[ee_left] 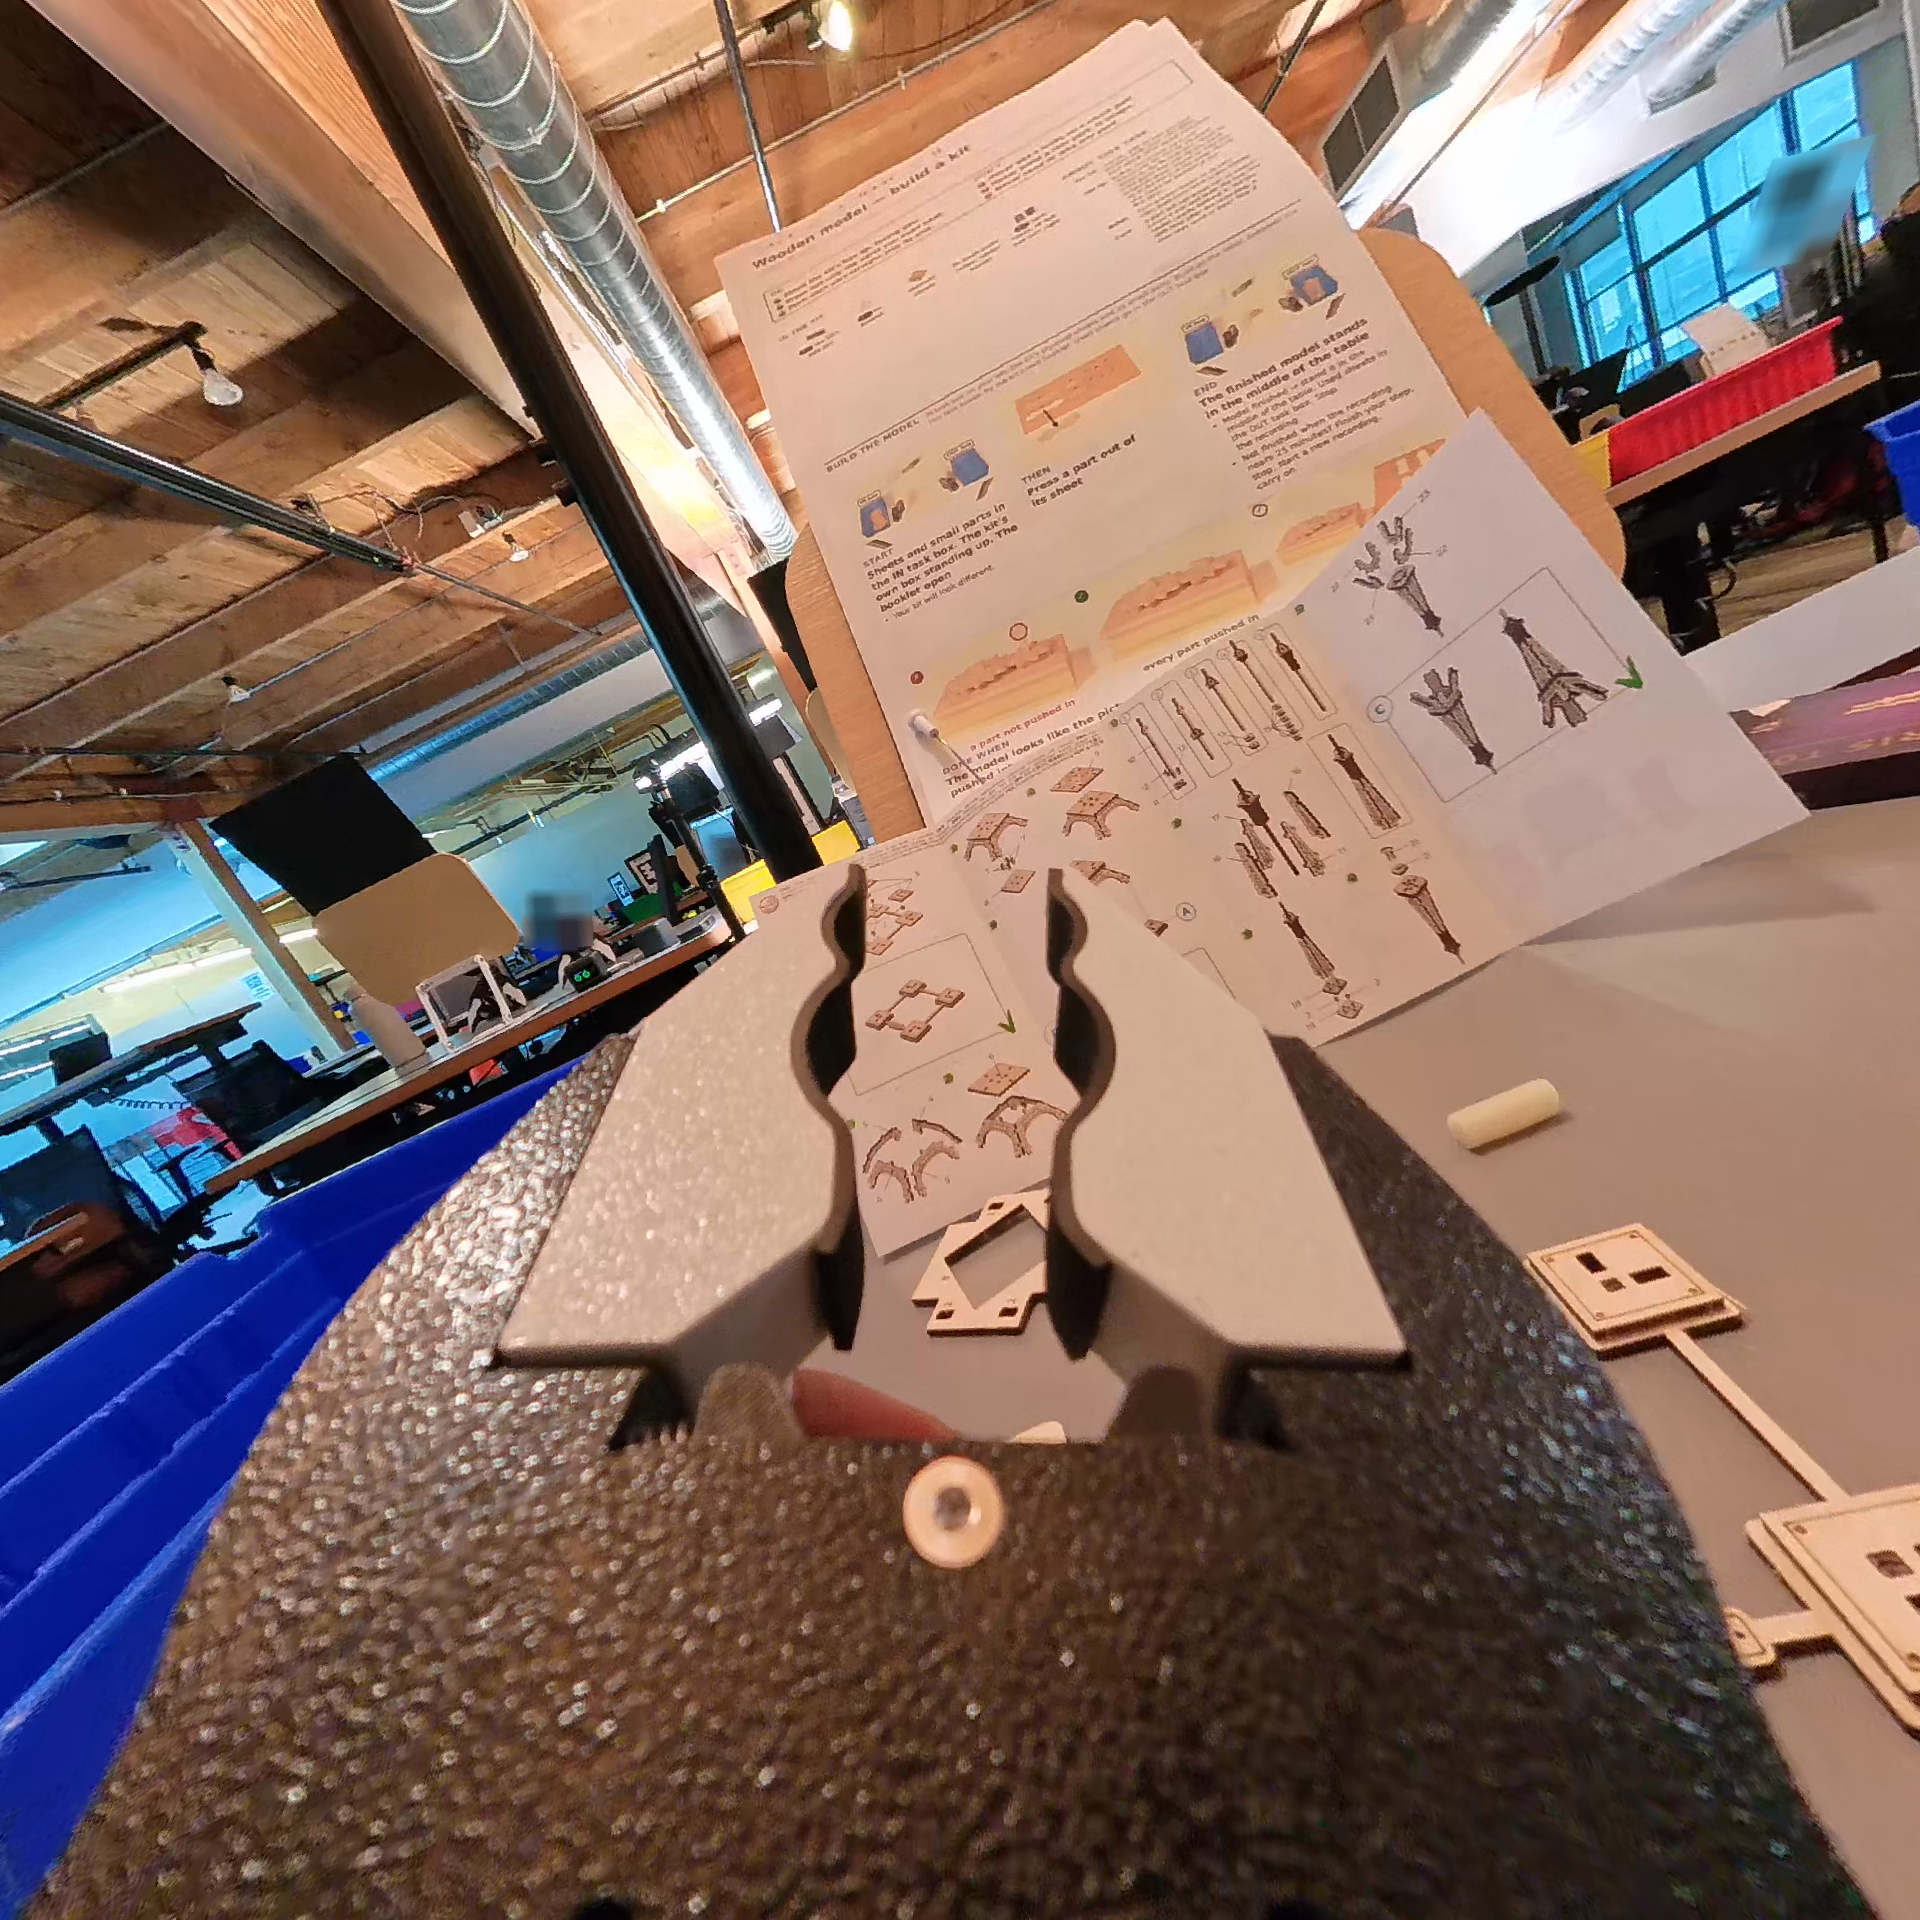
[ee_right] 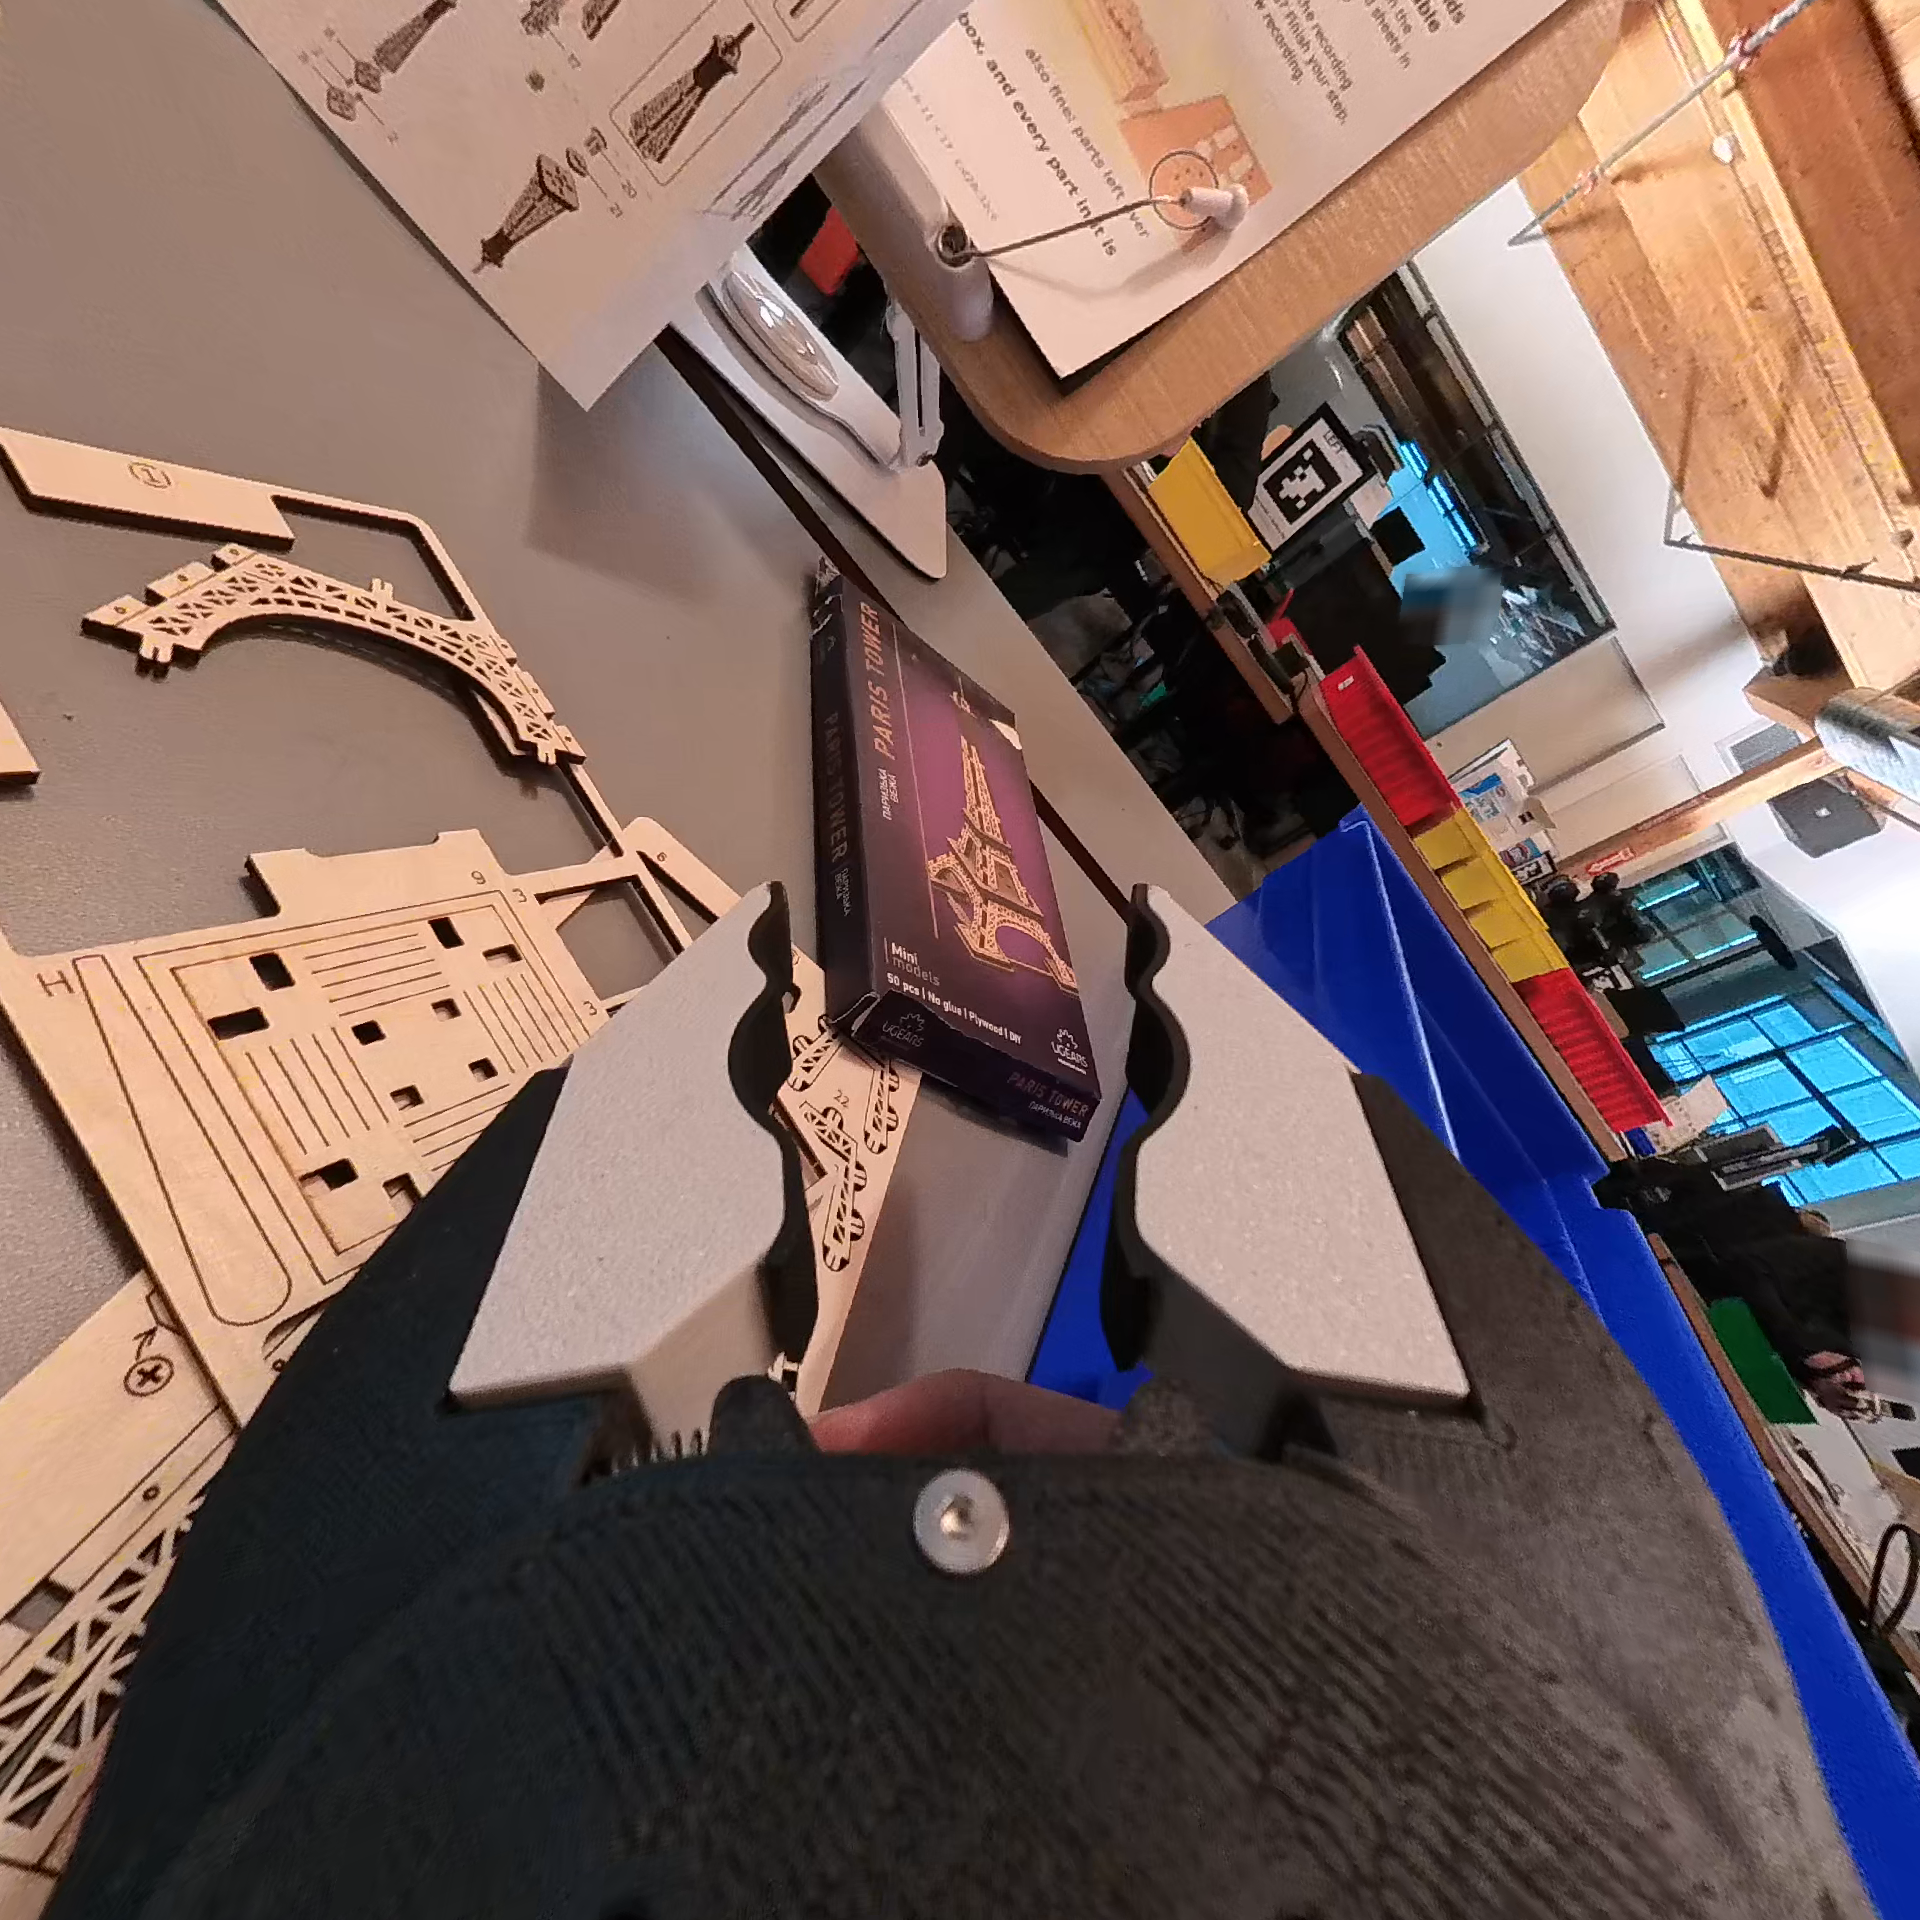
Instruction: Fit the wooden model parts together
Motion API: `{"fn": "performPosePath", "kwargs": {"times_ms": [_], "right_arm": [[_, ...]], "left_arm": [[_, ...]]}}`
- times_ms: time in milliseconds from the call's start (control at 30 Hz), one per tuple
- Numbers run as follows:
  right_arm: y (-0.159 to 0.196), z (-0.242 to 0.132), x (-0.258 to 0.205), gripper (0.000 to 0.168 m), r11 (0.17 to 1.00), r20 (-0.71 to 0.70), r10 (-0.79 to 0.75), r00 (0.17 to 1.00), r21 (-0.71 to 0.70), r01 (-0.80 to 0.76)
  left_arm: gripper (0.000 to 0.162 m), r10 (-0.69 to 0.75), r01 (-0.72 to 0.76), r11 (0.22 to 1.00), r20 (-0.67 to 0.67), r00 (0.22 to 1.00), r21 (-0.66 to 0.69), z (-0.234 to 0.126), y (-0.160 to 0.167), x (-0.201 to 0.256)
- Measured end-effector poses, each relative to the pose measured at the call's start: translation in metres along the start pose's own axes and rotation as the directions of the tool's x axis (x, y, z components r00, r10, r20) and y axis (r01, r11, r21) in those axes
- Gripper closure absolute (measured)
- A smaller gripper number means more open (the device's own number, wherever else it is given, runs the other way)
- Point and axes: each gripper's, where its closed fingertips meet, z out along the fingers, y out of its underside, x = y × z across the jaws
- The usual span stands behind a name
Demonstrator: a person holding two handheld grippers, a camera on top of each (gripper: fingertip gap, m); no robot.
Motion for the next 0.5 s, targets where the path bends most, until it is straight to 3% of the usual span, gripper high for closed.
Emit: {"fn": "performPosePath", "kwargs": {"times_ms": [500], "right_arm": [[-0.0008, 0.0001, -0.0051, 0.104, 0.999, 0.015, -0.032, 0.999, -0.001, 0.032]], "left_arm": [[0.13, 0.027, -0.027, 1.0, -0.012, 1.0, -0.006, 0.0009, 0.0009, 0.0041]]}}
